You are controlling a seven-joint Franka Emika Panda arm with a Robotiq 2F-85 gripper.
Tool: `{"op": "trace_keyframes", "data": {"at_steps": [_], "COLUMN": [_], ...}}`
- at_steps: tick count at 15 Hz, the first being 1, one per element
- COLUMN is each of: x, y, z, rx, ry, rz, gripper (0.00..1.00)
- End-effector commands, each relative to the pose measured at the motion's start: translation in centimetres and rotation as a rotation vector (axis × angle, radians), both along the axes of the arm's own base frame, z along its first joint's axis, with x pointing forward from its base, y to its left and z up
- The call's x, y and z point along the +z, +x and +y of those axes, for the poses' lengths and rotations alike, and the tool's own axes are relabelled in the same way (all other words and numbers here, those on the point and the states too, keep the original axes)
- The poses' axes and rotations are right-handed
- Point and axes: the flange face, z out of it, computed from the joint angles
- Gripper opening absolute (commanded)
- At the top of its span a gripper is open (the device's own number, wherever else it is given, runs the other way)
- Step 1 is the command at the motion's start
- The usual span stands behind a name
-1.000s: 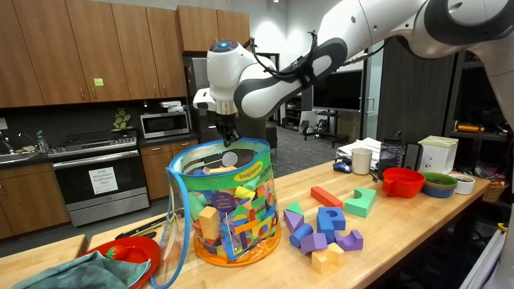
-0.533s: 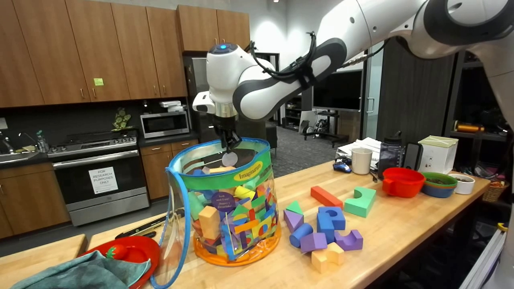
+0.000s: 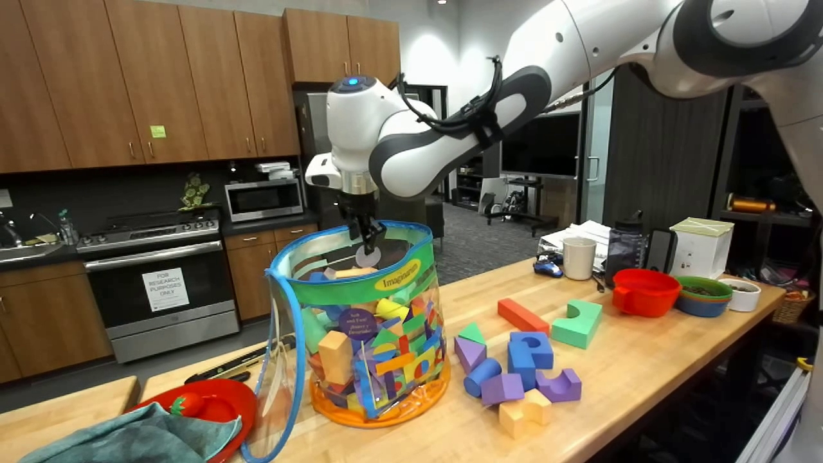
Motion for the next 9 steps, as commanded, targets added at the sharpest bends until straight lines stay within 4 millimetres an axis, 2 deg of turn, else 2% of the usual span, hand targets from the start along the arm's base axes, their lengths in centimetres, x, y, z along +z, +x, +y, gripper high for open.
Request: {"op": "trace_keyframes", "data": {"at_steps": [1, 3, 5, 7, 9], "x": [-1.4, -2.8, -4.0, -4.8, -5.3], "y": [-0.1, -0.4, -0.3, 0.4, 1.9], "z": [2.3, 3.5, 4.0, 3.7, 2.5], "rx": [-0.020, -0.023, -0.025, -0.035, -0.048], "ry": [0.013, 0.013, 0.013, 0.009, -0.007], "rz": [0.063, 0.110, 0.144, 0.155, 0.132], "gripper": [0.89, 0.99, 1.00, 1.00, 1.00]}}
